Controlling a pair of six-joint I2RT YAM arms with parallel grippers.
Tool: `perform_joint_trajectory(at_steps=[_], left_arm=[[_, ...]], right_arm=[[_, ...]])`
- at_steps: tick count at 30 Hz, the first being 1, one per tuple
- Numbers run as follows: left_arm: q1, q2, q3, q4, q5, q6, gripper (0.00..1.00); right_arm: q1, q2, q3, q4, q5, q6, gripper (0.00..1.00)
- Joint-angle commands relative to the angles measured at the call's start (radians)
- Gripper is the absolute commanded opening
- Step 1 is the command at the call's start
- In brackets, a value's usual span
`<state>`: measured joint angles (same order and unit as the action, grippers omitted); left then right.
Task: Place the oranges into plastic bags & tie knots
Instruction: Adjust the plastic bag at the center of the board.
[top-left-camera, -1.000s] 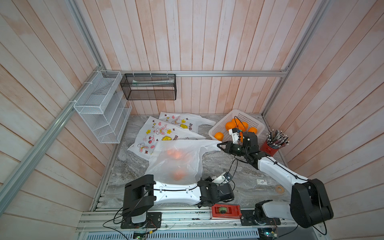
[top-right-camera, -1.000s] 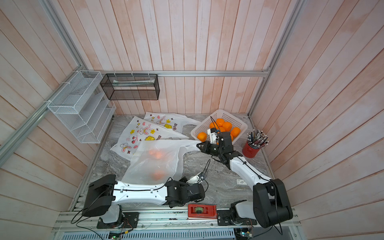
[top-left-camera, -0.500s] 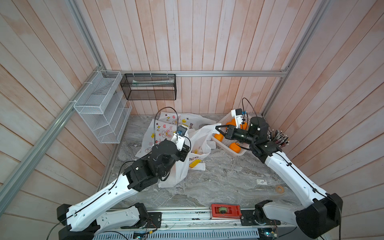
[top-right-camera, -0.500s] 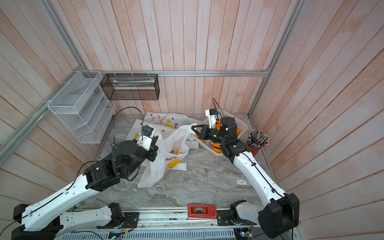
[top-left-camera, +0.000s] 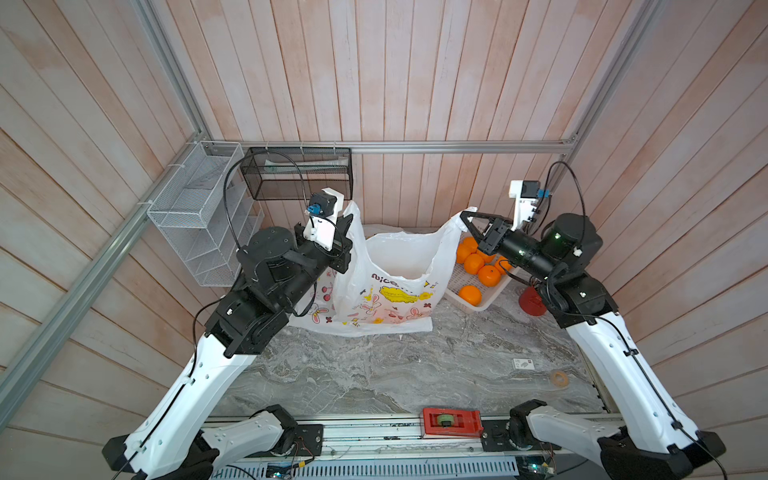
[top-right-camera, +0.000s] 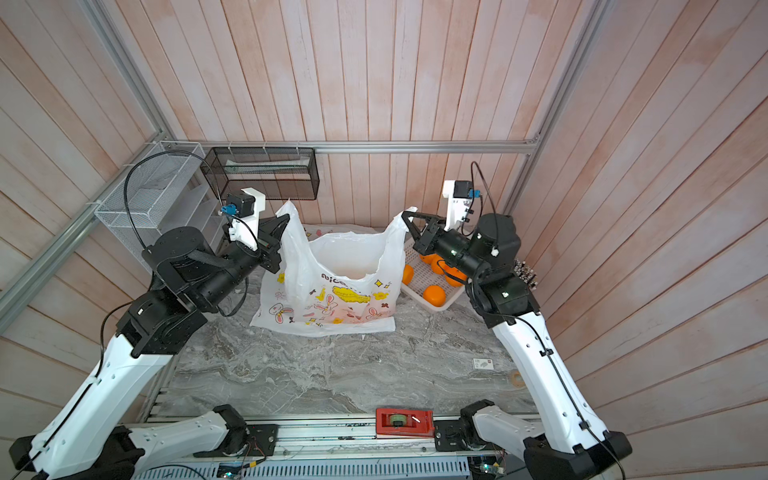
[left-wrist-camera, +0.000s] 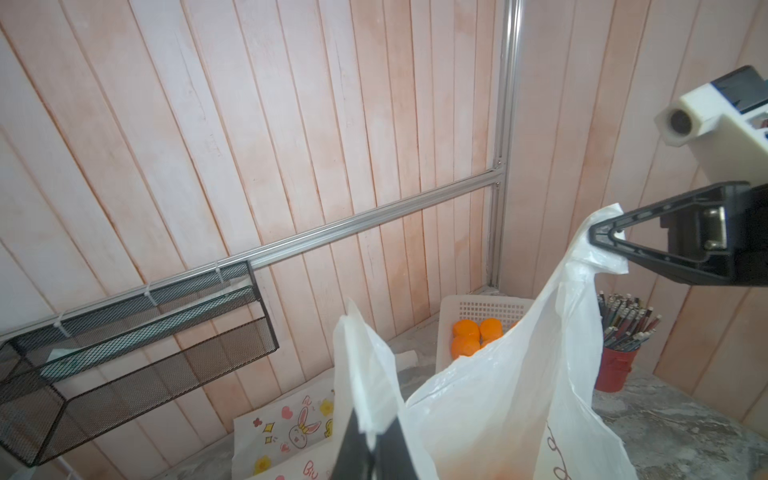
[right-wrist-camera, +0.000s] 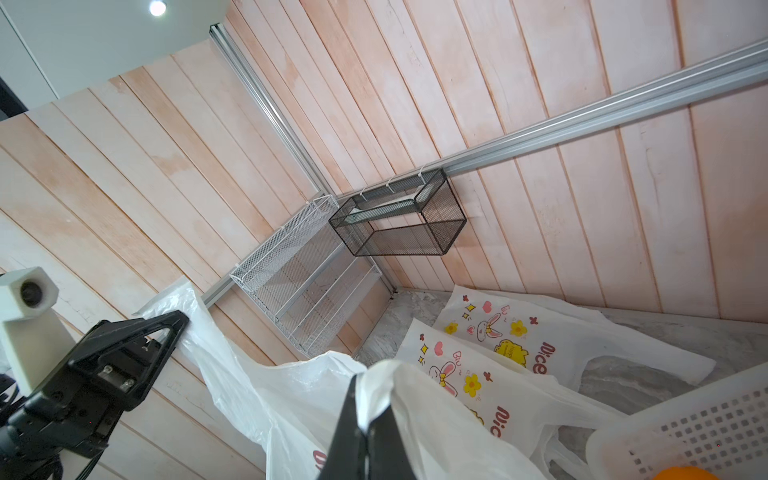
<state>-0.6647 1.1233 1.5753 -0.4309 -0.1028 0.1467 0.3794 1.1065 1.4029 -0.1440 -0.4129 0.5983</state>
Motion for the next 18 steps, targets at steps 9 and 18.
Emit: perform_joint_trajectory(at_steps=[9, 18], left_arm=[[0.094, 0.048, -0.074, 0.098, 0.353, -0.149, 0.00], [0.216, 0.127, -0.226, 0.248, 0.649, -0.286, 0.00]], right_arm=[[0.004, -0.091, -0.041, -0.091, 0.170, -0.052, 0.00], [-0.134, -0.057, -0.137, -0.109, 0.077, -0.048, 0.00]])
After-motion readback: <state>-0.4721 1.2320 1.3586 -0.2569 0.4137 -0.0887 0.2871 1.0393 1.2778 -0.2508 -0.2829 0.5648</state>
